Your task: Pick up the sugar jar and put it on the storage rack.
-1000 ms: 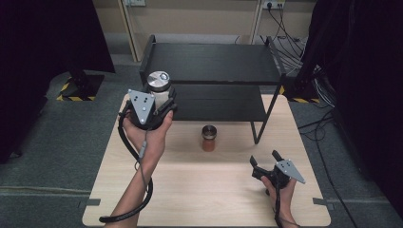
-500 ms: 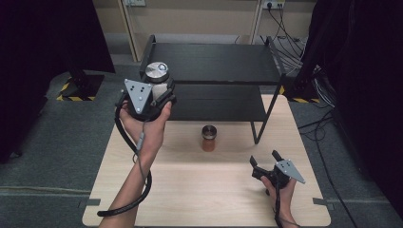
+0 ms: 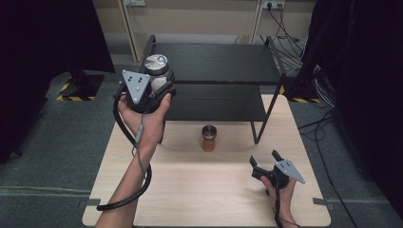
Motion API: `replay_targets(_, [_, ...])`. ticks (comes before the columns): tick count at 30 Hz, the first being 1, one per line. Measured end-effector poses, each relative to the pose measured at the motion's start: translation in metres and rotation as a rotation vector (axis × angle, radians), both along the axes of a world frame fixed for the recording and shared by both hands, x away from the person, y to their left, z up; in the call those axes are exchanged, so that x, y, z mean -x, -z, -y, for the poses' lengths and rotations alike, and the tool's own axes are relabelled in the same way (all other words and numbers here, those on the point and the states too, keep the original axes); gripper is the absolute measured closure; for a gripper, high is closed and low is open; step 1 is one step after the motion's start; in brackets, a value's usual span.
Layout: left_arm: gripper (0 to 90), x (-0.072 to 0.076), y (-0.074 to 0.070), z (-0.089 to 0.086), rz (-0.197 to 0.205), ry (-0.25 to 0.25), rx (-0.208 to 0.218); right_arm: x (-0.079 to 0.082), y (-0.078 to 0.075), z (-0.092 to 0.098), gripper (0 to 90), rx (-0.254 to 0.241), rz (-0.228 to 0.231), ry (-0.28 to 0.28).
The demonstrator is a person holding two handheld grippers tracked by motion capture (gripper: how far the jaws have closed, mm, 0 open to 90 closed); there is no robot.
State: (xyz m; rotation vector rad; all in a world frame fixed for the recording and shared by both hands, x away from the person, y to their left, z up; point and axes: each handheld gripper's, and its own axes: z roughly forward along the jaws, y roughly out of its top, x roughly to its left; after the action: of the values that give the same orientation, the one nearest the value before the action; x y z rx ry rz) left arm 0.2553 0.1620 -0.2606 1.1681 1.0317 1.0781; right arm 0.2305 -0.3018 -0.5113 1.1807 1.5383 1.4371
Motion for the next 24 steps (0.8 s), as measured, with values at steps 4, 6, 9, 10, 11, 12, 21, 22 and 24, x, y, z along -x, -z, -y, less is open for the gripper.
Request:
replay_targets(4, [31.0,-0.002,-0.004,0.001,0.005,-0.003,-0.011,0.0,0.0,0.0,3.8,0.001,-0.001,-0.001])
replay_targets(6, [31.0,-0.004,-0.006,0.0,-0.001,0.0,-0.006,0.0,0.0,0.0,3.8,0.001,-0.001,0.0])
replay_targets(9, [31.0,-0.007,-0.009,-0.001,-0.002,-0.005,-0.005,0.0,0.0,0.0,3.8,0.002,0.0,0.0])
replay_targets(10, [31.0,-0.008,-0.01,-0.001,-0.002,-0.006,-0.004,0.0,0.0,0.0,3.9,0.001,0.0,-0.001])
replay_targets(11, [31.0,-0.009,-0.011,-0.002,-0.002,-0.006,-0.003,0.0,0.0,0.0,3.8,0.0,0.0,0.0])
replay_targets(12, [31.0,-0.01,-0.011,-0.002,0.0,-0.006,-0.004,0.0,0.0,0.0,3.9,0.0,0.0,0.0])
replay_targets(21, [31.0,-0.017,-0.017,-0.003,0.002,-0.011,-0.011,0.0,0.0,0.0,3.9,0.003,0.0,0.0])
replay_targets(22, [31.0,-0.018,-0.017,-0.002,0.002,-0.01,-0.012,0.0,0.0,0.0,3.9,0.003,0.0,0.0])
replay_targets(24, [31.0,-0.02,-0.019,-0.003,0.0,-0.006,-0.014,0.0,0.0,0.0,3.9,0.003,0.001,-0.001])
